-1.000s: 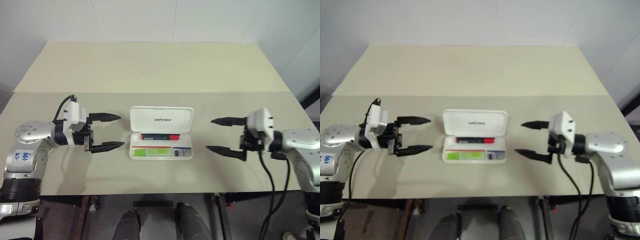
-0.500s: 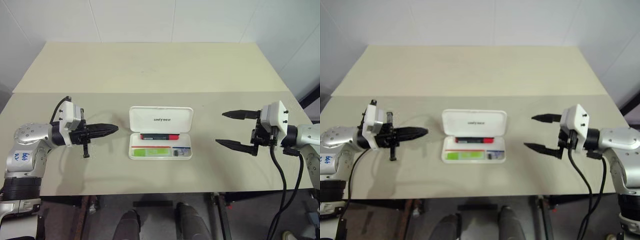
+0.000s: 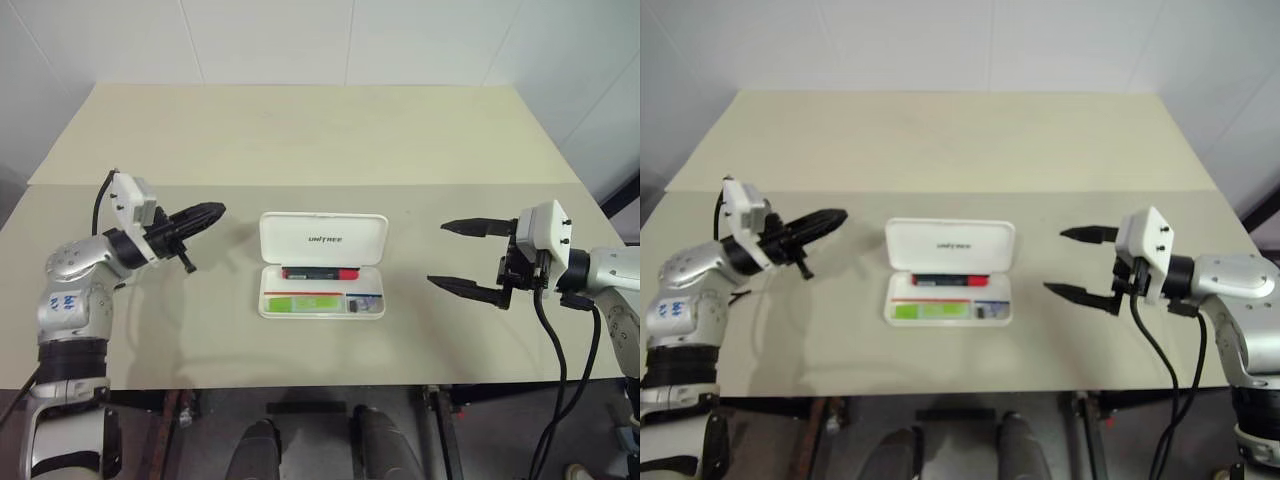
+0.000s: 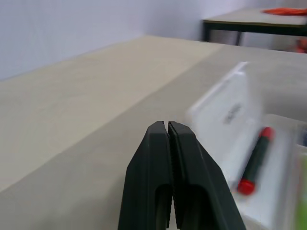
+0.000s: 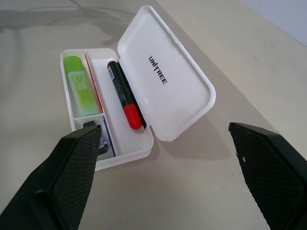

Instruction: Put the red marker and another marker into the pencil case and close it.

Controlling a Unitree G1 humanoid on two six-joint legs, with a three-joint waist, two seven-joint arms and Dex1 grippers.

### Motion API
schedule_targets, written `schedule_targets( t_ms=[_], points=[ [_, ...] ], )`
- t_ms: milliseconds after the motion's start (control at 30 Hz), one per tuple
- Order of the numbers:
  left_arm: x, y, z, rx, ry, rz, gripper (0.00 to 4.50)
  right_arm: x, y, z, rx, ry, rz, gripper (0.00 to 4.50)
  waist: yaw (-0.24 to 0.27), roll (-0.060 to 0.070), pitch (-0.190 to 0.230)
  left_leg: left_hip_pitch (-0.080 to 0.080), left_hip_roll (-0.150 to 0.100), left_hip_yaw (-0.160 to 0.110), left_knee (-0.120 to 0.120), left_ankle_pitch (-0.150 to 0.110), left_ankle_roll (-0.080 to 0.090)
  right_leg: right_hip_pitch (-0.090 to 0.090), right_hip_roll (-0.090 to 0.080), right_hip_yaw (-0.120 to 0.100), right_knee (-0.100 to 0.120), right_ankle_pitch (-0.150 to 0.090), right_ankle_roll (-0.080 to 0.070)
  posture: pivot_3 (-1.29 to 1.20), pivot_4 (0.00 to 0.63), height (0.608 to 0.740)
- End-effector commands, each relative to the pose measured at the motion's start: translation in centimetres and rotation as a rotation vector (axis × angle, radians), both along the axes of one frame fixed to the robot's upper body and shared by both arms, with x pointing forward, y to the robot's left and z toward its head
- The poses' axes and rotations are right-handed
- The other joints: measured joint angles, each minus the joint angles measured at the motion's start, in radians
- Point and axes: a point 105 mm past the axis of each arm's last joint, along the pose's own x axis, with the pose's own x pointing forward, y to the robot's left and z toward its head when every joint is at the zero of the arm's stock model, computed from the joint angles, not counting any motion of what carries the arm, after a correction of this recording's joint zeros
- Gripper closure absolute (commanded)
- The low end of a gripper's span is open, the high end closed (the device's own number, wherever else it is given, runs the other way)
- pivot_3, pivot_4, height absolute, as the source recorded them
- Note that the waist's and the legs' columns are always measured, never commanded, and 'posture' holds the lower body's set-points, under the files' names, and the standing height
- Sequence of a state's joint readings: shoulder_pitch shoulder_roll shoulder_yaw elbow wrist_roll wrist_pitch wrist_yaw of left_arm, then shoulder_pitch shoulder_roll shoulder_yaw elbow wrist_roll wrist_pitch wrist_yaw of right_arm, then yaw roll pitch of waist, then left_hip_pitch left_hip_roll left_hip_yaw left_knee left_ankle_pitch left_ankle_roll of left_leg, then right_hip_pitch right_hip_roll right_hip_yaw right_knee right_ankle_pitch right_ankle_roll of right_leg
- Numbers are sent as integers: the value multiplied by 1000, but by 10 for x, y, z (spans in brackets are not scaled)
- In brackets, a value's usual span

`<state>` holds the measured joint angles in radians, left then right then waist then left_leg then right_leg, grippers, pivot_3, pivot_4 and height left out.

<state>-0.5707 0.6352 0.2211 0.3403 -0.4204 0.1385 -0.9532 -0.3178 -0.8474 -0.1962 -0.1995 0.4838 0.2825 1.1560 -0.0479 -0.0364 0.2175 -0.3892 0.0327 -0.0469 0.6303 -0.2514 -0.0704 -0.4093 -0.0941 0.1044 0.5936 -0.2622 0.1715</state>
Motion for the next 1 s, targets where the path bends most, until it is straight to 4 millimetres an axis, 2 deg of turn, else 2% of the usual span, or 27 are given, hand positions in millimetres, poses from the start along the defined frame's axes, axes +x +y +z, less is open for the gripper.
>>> schedule_targets(
  t_ms=[33, 233, 533, 667, 933, 1000],
  points=[
    [11, -5, -6, 47, 9, 23, 4452, -3, 6, 10, 8, -56, 15, 0, 2, 0, 0, 0, 0, 0, 0, 0, 0, 0, 0, 0, 0, 0, 0, 0, 150, 740],
    [25, -29, -21, 80, 72, -26, 4452, -4, 8, 10, 22, -63, 5, 0, 12, 0, 0, -1, 0, 0, -1, 0, 0, 0, 0, 0, -1, 0, 0, 0, 150, 740],
    [21, -57, -13, 59, 36, -159, 4452, -5, 12, 5, 41, -57, -4, 0, 18, 0, 0, -1, 0, 0, -1, 0, 0, 0, 0, 0, -1, 0, 0, 0, 150, 740],
    [0, -67, -2, 24, 9, -323, 4452, -4, 11, 4, 48, -55, -10, 0, 19, 0, 0, -1, 0, 0, -1, 0, 0, 0, 0, 0, -1, 0, 0, 0, 150, 740],
    [-31, -66, 0, 87, 21, -491, 4452, -3, 13, 2, 58, -51, -11, 0, 16, 0, 0, -1, 0, 0, -1, 0, 0, 0, 0, 0, -1, 0, 0, 0, 150, 740],
    [-37, -66, -6, 142, 44, -527, 4452, -3, 14, 2, 60, -52, -11, 0, 17, 0, 0, -1, 0, 0, 0, 0, 0, 0, 0, 0, -1, 0, 0, 0, 150, 740]
  ],
)
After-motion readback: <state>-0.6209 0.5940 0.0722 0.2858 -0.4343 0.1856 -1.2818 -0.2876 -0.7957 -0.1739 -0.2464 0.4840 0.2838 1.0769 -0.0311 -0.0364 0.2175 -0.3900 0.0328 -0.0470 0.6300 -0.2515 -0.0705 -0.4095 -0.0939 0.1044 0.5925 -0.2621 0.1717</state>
